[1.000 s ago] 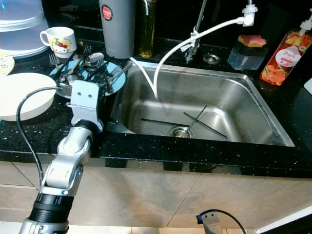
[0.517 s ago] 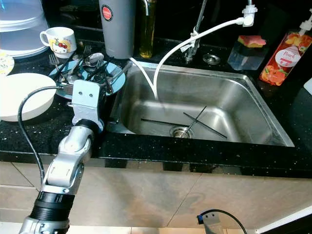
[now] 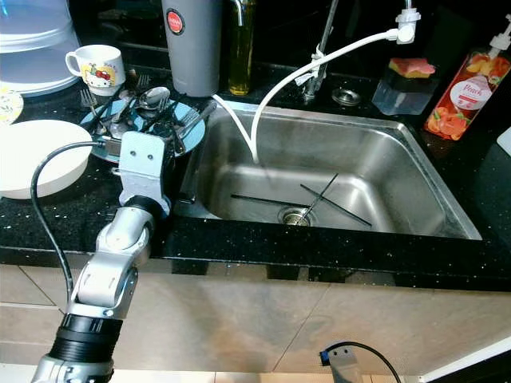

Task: Kitchen organization

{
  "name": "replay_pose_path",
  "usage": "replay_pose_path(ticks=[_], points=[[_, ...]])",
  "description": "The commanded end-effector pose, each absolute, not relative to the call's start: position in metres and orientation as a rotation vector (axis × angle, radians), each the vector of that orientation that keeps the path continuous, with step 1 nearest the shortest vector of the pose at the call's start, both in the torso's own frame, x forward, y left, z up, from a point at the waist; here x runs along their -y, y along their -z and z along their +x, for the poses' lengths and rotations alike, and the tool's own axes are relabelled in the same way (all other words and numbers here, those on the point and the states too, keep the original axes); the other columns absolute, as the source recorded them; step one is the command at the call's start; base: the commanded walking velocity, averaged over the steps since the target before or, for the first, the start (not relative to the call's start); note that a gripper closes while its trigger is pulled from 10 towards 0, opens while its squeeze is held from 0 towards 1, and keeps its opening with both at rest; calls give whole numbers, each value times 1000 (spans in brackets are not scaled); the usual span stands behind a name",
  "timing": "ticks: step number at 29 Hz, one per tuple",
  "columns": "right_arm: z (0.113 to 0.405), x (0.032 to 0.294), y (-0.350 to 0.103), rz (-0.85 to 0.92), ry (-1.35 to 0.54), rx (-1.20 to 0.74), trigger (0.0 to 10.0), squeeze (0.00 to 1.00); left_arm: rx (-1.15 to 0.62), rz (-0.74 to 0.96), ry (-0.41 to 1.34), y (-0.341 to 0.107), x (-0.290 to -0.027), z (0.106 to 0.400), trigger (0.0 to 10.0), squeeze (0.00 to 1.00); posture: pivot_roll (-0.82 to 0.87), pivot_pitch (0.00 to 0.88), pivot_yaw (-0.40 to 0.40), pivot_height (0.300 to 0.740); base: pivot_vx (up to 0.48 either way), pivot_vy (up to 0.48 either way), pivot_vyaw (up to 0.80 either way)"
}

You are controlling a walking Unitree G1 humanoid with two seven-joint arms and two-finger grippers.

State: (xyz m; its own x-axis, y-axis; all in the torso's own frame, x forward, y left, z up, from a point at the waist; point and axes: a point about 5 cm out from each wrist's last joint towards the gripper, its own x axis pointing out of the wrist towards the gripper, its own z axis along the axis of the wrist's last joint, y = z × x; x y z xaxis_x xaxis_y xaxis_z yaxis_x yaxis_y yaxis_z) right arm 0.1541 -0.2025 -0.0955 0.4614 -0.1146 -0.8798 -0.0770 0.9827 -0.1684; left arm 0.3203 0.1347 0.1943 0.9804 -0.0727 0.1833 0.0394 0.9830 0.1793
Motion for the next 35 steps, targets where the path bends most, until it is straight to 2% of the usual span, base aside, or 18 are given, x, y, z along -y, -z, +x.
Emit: replay_pose_path(ticks=[1,20,29,35], points=[[152,205,96,-190,40,-1101,10000,0,179,177,73,-190,-131,319,10000,0,225,39,-108,740,0,0,0],[152,207,96,-190,40,-1099,10000,0,174,164,70,-190,-130,318,10000,0,225,44,-112,740,0,0,0],[151,208,96,-193,42,-1102,10000,0,221,156,66,-209,-127,320,10000,0,228,43,-110,740,0,0,0],[153,203,96,-190,36,-1094,10000,0,347,290,25,-234,-124,320,10000,0,234,44,-111,740,0,0,0]])
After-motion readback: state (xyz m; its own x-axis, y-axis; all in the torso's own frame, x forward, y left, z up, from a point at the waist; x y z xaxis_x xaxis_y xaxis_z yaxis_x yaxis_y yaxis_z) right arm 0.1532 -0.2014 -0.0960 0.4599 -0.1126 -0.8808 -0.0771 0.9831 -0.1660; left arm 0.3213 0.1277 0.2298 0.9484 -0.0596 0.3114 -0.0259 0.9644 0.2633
